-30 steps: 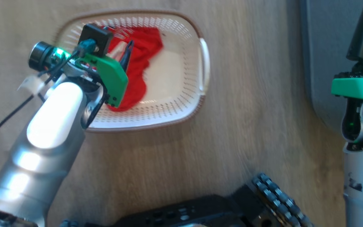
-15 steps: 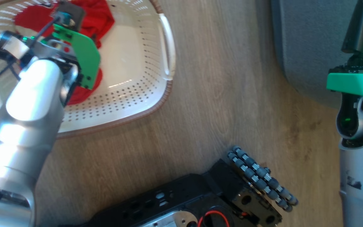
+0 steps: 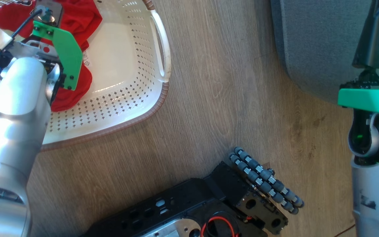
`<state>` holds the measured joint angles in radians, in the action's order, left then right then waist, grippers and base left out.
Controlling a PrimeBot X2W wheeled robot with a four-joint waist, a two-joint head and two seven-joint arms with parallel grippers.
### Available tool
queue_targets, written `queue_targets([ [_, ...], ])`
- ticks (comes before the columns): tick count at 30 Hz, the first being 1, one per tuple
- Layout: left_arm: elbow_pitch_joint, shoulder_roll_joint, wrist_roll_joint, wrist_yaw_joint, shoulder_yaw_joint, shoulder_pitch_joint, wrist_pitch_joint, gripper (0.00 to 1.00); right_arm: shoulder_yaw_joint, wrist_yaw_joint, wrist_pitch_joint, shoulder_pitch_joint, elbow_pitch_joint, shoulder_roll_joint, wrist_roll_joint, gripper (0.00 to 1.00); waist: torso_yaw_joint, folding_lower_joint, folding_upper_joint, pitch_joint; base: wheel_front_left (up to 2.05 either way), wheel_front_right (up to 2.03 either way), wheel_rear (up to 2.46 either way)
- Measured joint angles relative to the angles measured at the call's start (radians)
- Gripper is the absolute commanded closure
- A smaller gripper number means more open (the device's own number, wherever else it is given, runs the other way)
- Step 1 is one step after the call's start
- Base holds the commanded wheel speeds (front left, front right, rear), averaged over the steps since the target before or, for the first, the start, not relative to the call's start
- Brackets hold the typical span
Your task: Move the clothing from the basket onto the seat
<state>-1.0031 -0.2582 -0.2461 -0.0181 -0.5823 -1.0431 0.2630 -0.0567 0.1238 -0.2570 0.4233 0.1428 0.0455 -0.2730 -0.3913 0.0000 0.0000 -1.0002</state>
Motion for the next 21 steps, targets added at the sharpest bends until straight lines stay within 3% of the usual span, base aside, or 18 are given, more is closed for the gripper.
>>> queue_targets([
  [7, -0.054, 0.019, 0.001, -0.027, -0.021, -0.014, -0.035, 0.03, -0.001, 0.000, 0.000, -0.005, 0.031, -0.001, 0.001, 0.00, 0.016, 0.0000, 0.0000, -0.006, 0.00, 0.00, 0.00],
  [8, -0.062, 0.019, 0.000, -0.034, -0.021, -0.014, -0.044, 0.53, -0.001, 0.000, 0.000, -0.006, 0.036, -0.001, 0.001, 0.00, 0.020, 0.0000, 0.0000, -0.007, 0.00, 0.00, 0.00],
  [10, -0.074, 0.019, 0.000, -0.036, -0.023, -0.015, -0.063, 1.00, -0.001, 0.000, 0.000, -0.011, 0.041, -0.001, 0.001, 0.00, 0.026, 0.0000, 0.0000, -0.011, 0.00, 0.00, 0.00],
  [21, -0.109, 0.039, -0.027, -0.060, -0.022, -0.053, -0.152, 1.00, 0.002, 0.000, 0.000, -0.029, 0.038, -0.002, -0.003, 0.00, 0.025, 0.0000, 0.0000, -0.006, 0.00, 0.00, 0.00],
])
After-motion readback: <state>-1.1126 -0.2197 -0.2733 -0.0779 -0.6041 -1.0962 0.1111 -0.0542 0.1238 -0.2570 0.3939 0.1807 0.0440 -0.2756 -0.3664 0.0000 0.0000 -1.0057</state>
